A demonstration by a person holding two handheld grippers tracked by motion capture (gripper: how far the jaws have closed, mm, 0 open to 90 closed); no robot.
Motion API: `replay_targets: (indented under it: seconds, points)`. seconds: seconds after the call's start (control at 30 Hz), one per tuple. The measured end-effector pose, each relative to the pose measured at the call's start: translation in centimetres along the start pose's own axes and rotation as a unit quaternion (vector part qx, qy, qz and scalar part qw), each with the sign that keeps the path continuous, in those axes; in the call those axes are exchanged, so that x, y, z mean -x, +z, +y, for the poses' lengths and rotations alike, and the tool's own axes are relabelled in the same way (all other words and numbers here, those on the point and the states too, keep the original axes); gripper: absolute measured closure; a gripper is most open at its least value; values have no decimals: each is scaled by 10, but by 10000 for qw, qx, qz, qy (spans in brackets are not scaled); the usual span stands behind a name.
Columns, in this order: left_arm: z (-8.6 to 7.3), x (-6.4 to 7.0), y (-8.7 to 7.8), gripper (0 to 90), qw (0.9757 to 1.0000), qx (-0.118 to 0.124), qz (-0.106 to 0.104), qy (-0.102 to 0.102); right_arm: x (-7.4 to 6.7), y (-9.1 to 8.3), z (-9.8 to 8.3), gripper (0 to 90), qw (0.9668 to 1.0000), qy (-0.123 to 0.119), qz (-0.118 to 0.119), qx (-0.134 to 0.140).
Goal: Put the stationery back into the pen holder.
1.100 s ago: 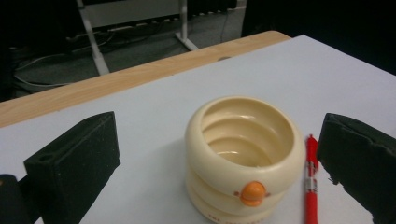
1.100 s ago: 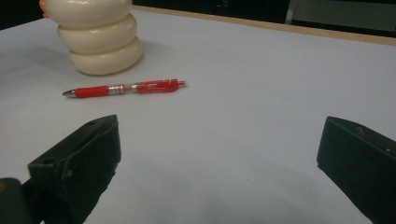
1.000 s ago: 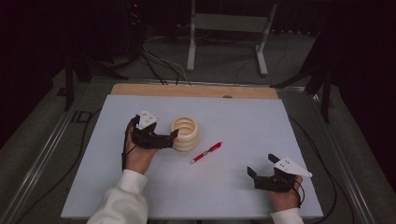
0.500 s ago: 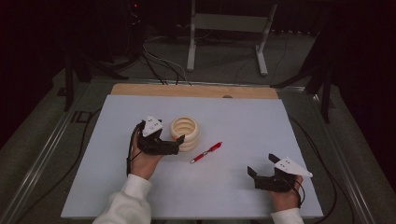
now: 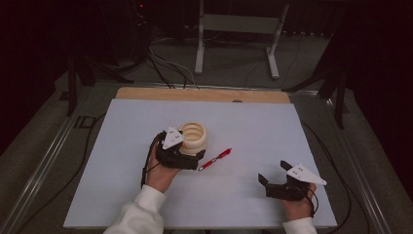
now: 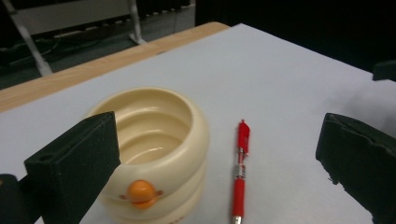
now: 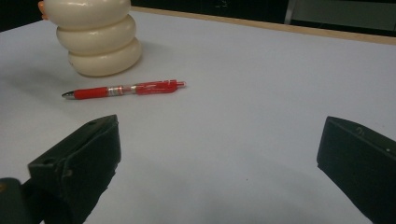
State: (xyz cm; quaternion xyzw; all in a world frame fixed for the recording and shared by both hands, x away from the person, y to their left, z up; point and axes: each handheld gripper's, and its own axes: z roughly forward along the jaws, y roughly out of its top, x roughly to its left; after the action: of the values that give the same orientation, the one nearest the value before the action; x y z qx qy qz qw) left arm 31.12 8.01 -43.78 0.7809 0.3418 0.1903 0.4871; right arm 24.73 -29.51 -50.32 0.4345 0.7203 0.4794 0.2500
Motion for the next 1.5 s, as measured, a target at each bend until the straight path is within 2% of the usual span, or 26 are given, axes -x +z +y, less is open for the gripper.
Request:
replay_targets:
  seconds: [0.33,0.43,0.47,0.53,0.57,0.6,0.73,0.87,0.9,1.1,1.13,1.23,1.27,1.4,1.5]
  points:
    - [-9,14,17,3,9994,-253,-238,82,0,0,0,4,10000,-7,10,3]
    - [-12,19,21,3,9989,-363,-282,116,1,0,0,4,10000,-2,11,1]
    - [-15,22,25,3,9982,-465,-359,143,1,0,0,4,10000,-6,14,-3]
    - [-15,22,25,12,9982,-465,-359,143,0,0,0,4,10000,-6,15,-6]
    - [-19,25,29,12,9969,-630,-436,151,0,0,0,4,10000,-6,15,-6]
    - [-21,26,31,48,9964,-696,-450,178,0,0,0,4,10000,-10,15,1]
    - [-29,28,40,82,9938,-996,-388,303,1,0,0,4,10000,-12,14,-5]
    - [-39,28,48,194,9919,-1211,-146,346,0,0,0,4,10000,-21,15,-13]
    - [-41,28,50,262,9914,-1254,-96,365,0,0,0,4,10000,-20,16,-12]
    - [-50,21,62,555,9866,-1586,-256,272,0,0,0,4,10000,-20,25,-19]
    - [-52,20,64,581,9857,-1646,-214,275,0,0,0,4,10000,-16,27,-27]
    - [-54,18,68,672,9839,-1755,-275,199,0,0,0,4,10000,-13,24,-22]
    - [-55,18,69,694,9819,-1868,-218,234,0,0,0,4,10000,-12,25,-24]
    - [-56,16,68,792,9816,-1874,-231,268,0,0,0,4,10000,-10,27,-24]
    - [-55,16,68,807,9813,-1880,-243,329,-1,1,0,4,10000,-11,42,-35]
